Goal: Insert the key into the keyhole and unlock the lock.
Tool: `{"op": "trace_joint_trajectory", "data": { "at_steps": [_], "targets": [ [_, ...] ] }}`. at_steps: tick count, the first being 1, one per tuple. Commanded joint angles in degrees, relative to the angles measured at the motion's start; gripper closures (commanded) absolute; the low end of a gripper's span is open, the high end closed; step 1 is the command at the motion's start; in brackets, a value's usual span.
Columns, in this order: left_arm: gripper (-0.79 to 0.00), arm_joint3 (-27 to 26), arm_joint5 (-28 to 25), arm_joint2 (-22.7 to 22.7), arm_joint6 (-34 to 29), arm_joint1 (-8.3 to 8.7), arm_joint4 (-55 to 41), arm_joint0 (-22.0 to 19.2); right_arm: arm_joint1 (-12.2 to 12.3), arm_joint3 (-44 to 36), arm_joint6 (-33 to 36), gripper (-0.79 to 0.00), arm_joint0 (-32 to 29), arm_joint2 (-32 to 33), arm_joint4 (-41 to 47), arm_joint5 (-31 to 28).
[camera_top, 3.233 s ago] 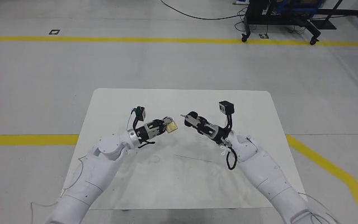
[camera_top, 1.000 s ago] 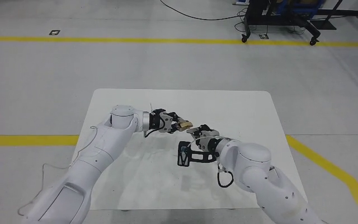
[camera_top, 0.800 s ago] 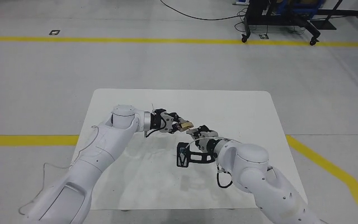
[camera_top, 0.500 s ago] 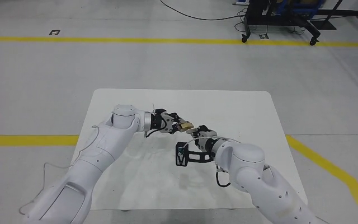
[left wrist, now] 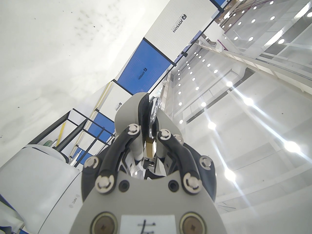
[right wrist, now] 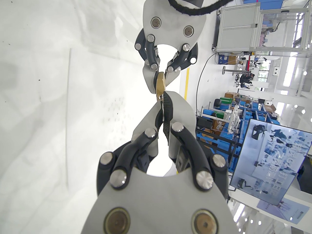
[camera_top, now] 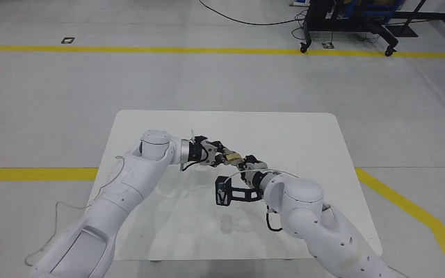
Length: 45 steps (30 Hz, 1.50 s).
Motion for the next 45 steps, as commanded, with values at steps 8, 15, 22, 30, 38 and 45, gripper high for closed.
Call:
{"op": "trace_joint_trajectory", "data": {
  "at_steps": [8,15,22,30,38,45],
  "targets": [
    [0.0,0.61,-0.02,-0.46,-0.19,-0.14,-0.24,-0.09,-0.19,-1.0,0.7,0.0,-0.28,0.55,-0.21,-0.36],
    [0.0,0.67,0.05,-0.65,-0.35,-0.19,0.03,-0.05,-0.37,-0.3,0.65,0.0,-0.31,0.69,-0.29,-0.68],
    [0.0,0.6,0.16,-0.84,-0.23,-0.23,0.41,-0.01,-0.72,0.17,1.14,0.0,0.27,-0.18,-1.16,-0.87],
    [0.0,0.18,0.18,-1.15,-0.11,-0.22,0.65,0.32,-1.19,0.85,1.49,0.0,0.76,-0.79,-0.77,-0.82],
    [0.0,-0.32,0.49,-1.31,0.24,-0.22,1.12,0.55,-1.71,1.4,4.17,0.0,1.13,-1.78,-2.2,-0.24],
    [0.0,-0.59,0.66,-1.47,0.07,-0.2,1.41,0.69,-2.35,2.02,5.95,0.0,1.83,-2.86,-2.41,0.0]
  ]
}}
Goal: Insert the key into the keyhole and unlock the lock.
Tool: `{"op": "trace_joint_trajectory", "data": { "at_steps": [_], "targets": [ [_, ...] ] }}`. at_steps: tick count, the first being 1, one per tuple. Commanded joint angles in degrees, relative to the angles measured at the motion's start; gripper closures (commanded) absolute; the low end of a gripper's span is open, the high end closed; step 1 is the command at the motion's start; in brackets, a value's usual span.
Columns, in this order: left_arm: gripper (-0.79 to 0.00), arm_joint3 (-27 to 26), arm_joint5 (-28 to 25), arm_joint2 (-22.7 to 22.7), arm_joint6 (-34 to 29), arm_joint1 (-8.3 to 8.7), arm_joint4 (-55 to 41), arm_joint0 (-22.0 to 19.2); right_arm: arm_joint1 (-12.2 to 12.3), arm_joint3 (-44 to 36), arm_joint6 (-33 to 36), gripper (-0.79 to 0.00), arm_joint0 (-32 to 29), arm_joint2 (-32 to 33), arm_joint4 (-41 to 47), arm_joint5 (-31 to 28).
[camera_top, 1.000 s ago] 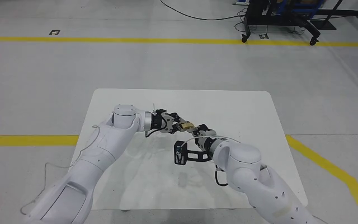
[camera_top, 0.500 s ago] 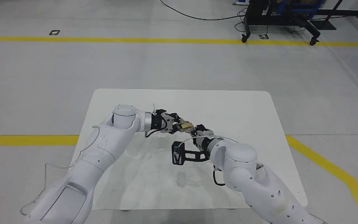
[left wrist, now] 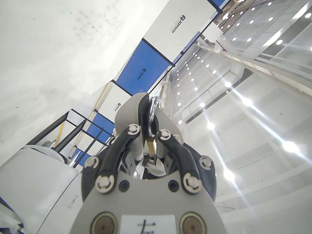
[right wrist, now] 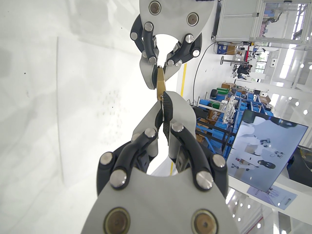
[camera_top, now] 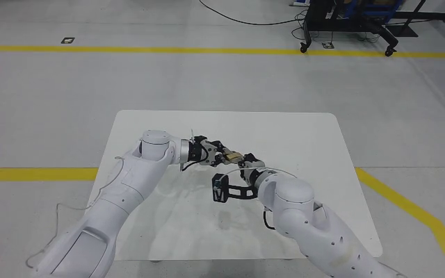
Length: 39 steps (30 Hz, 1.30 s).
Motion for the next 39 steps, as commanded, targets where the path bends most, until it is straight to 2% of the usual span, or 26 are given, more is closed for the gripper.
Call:
{"op": "trace_joint_trajectory", "data": {
  "at_steps": [1,13,14,16,17,18,25,29,39],
  "targets": [
    [0.0,-0.06,-0.02,-0.03,-0.05,0.0,0.13,0.01,-0.18,0.37,0.21,0.0,0.24,-0.28,0.16,0.0],
    [0.0,0.16,-0.05,-0.4,-0.74,0.03,0.34,0.05,-0.86,1.32,-0.24,0.0,0.8,-0.18,1.12,0.11],
    [0.0,0.19,-0.02,-0.44,-0.71,0.02,0.27,0.08,-0.89,1.21,-0.35,-0.24,0.71,0.11,1.51,0.26],
    [0.0,0.19,-0.04,-0.52,-0.64,0.01,0.22,0.12,-0.91,0.94,-0.36,-0.388,0.51,0.62,2.05,0.15],
    [0.0,0.23,-0.04,-0.59,-0.61,0.0,0.1,0.14,-0.93,0.75,-0.48,-0.714,0.36,0.94,2.51,0.21],
    [0.0,0.22,-0.04,-0.61,-0.58,-0.01,0.09,0.16,-0.94,0.55,-0.88,-0.785,0.17,1.33,3.28,0.28],
    [0.0,0.19,0.02,-0.8,-0.44,-0.02,0.18,0.22,-0.52,-0.84,-5.64,-0.785,-1.55,6.91,11.73,-1.01],
    [0.0,0.31,-0.02,-1.01,-0.61,0.01,0.16,0.22,-0.07,-1.69,-10.37,-0.785,-3.52,12.51,20.41,-1.14],
    [0.0,0.42,0.38,-1.13,-0.54,0.0,-0.02,0.27,-0.01,-1.68,-10.7,-0.785,-3.68,13.06,21.16,-1.35]
  ]
}}
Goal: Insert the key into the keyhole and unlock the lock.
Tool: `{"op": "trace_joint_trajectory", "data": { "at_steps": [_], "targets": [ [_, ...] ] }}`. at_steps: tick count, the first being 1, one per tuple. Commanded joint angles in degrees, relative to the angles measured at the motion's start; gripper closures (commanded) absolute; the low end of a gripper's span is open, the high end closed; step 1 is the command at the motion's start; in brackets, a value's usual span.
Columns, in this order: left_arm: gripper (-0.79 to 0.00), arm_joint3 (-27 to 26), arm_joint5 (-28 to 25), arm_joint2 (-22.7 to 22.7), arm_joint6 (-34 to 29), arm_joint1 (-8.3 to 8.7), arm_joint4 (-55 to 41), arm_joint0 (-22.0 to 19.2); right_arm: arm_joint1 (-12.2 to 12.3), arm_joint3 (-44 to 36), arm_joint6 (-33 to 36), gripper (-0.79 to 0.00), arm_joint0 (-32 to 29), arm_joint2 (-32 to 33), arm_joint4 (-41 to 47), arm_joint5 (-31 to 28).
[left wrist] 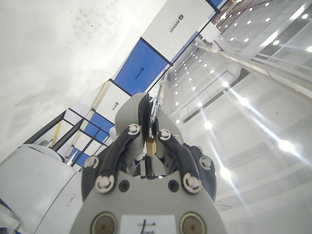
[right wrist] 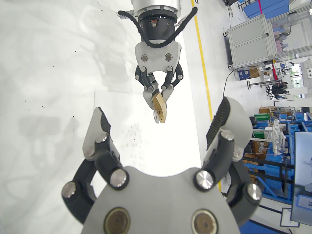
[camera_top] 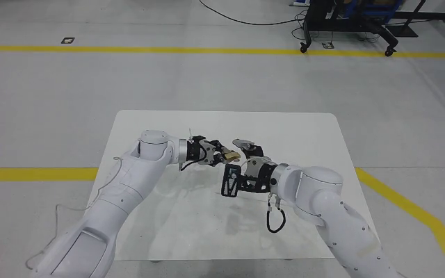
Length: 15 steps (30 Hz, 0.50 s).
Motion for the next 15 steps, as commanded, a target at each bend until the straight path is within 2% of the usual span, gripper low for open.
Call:
{"op": "trace_joint_trajectory", "data": {
  "at_steps": [1,4,7,8,9,10,15],
  "targets": [
    [0.0,0.0,-0.01,0.0,0.0,0.0,0.01,0.0,0.0,0.0,-0.01,-0.785,0.0,0.0,0.01,0.0],
    [0.0,0.0,-0.01,0.0,0.0,0.0,0.01,0.0,0.0,0.0,-0.01,-0.785,0.0,0.0,0.01,0.0],
    [0.0,-1.29,-0.59,-0.42,1.76,0.05,-0.42,1.12,0.02,2.54,-4.9,-0.785,-1.69,2.59,8.66,1.58],
    [0.0,-1.76,-0.56,-0.66,2.12,0.13,-0.5,1.43,0.08,3.76,-6.24,-0.496,-2.33,3.96,12.93,1.64],
    [0.0,-2.17,-0.46,-0.88,2.34,0.22,-0.51,1.67,0.16,4.96,-7.57,-0.302,-2.77,5.56,17.86,1.3],
    [0.0,-2.58,-0.58,-1.15,2.55,0.31,-0.51,1.9,0.26,6.32,-9.15,0.0,-3.29,7.2,23.36,0.84],
    [0.0,-4.12,-0.54,-2.22,3.35,0.76,-0.27,2.87,1.09,13.7,-12.4,0.0,-5.27,13.09,50.86,-4.18]
  ]
}}
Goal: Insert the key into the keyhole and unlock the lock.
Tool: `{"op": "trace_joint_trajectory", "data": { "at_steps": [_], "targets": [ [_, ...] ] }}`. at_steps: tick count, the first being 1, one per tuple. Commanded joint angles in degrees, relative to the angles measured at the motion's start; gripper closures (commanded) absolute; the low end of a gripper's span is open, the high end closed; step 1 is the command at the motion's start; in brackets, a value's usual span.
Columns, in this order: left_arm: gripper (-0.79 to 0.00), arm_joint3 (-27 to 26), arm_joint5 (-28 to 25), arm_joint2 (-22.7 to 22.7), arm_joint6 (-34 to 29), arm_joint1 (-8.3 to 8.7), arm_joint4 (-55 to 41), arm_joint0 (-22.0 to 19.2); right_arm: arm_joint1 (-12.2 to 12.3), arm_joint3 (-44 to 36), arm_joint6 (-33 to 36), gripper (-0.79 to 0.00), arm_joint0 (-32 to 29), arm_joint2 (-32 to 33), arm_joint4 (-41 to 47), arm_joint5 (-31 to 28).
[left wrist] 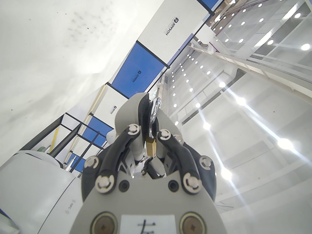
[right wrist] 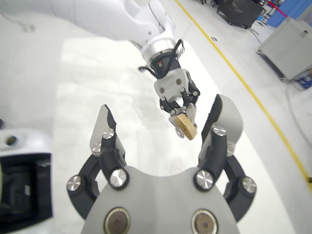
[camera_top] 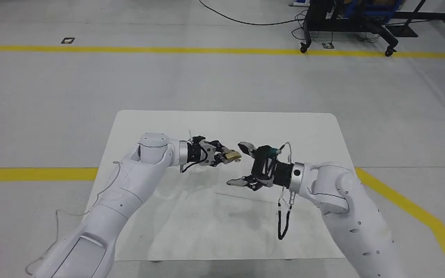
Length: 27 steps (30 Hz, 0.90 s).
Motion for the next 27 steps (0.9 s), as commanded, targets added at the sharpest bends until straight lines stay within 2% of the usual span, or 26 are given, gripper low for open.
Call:
{"op": "trace_joint_trajectory", "data": {
  "at_steps": [1,3,6,11,16,27],
  "targets": [
    [0.0,-0.41,0.23,-0.37,0.37,0.17,0.12,0.35,0.42,3.31,0.46,0.0,-0.59,1.12,14.52,-2.35],
    [0.0,-0.73,0.33,-0.77,0.85,0.3,0.17,0.58,1.01,5.99,5.32,0.0,-0.08,0.79,22.28,-3.44],
    [0.0,-1.33,0.16,-1.38,1.18,0.49,0.02,1.03,1.82,7.86,13.36,0.0,1.62,-0.07,28.53,-1.99],
    [0.0,-2.7,0.0,-1.55,2.11,0.7,1.02,1.65,2.44,10.2,20.02,0.0,3.86,-2.99,36.81,0.15],
    [0.0,-3.94,-0.64,-1.52,1.85,0.94,2.51,2.01,2.53,12.55,20.35,0.0,5.76,-4.82,38.29,2.58],
    [0.0,-5.65,-1.59,-1.39,-0.78,1.52,5.12,2.5,2.56,16.27,17.51,0.0,7.89,-7.39,33.44,6.82]
  ]
}}
